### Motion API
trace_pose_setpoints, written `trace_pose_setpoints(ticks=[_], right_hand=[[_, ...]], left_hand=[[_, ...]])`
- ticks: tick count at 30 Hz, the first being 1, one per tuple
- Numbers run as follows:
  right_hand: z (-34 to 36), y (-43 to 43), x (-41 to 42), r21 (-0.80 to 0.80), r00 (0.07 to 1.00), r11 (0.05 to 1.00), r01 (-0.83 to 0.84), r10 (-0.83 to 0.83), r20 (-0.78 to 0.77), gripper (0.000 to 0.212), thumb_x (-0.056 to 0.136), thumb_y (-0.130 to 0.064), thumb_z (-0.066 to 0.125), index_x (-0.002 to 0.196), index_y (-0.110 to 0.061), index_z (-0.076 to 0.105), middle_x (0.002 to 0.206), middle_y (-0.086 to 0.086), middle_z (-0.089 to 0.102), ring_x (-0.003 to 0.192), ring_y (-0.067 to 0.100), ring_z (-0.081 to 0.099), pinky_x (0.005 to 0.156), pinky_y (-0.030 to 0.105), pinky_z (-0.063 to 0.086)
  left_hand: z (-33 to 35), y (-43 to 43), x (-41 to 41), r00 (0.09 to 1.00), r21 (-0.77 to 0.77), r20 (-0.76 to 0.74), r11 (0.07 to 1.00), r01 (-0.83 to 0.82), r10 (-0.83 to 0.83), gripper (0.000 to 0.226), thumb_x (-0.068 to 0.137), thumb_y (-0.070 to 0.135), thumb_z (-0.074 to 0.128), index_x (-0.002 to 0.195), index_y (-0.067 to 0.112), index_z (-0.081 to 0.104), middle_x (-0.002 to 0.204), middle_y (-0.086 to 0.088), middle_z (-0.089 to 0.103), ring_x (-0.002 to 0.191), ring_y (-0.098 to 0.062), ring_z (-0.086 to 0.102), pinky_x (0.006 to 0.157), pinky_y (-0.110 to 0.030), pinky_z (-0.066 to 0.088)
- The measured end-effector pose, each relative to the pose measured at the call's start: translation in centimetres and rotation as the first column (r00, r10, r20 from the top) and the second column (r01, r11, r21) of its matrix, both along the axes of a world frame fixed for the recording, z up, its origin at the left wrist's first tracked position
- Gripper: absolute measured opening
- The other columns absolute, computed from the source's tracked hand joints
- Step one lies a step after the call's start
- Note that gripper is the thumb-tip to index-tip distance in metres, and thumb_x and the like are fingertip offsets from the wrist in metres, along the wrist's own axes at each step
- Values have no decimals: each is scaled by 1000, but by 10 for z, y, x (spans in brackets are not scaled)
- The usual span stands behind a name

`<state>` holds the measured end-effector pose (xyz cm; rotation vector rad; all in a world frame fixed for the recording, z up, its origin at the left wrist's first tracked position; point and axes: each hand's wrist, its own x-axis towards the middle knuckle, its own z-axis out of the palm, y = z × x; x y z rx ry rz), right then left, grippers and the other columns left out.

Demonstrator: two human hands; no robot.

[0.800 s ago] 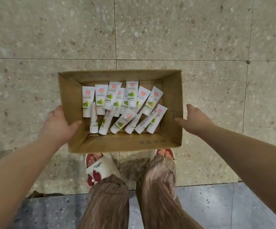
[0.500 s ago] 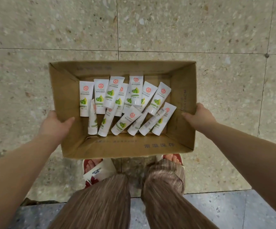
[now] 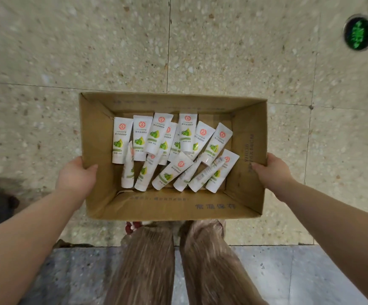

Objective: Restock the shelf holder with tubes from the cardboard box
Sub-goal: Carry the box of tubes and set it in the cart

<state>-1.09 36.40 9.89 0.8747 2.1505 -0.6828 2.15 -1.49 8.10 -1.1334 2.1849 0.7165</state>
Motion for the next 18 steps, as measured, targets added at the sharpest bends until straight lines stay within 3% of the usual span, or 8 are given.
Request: trace_pose_setpoints(ticks=[9, 18], right_hand=[[213, -8, -12, -2, 995, 996, -84, 84, -48, 28, 93, -19, 49, 119, -9, 54, 107, 11, 61, 95, 30, 58, 87, 44, 52], [398, -26, -18, 38, 969, 984, -173, 177, -173, 31, 90, -15, 51, 118, -5, 58, 111, 17, 64, 99, 37, 60, 89, 47, 52]], left_hand=[[200, -5, 9, 1000, 10, -21, 1000, -12, 12, 30, 95, 23, 47, 117, 3, 55, 108, -22, 61, 95, -39, 57, 81, -43, 48], [370, -28, 16, 983, 63, -173, 996, -56, 66, 27, 92, 15, 51, 113, 1, 59, 108, -24, 63, 98, -39, 60, 84, -38, 49]])
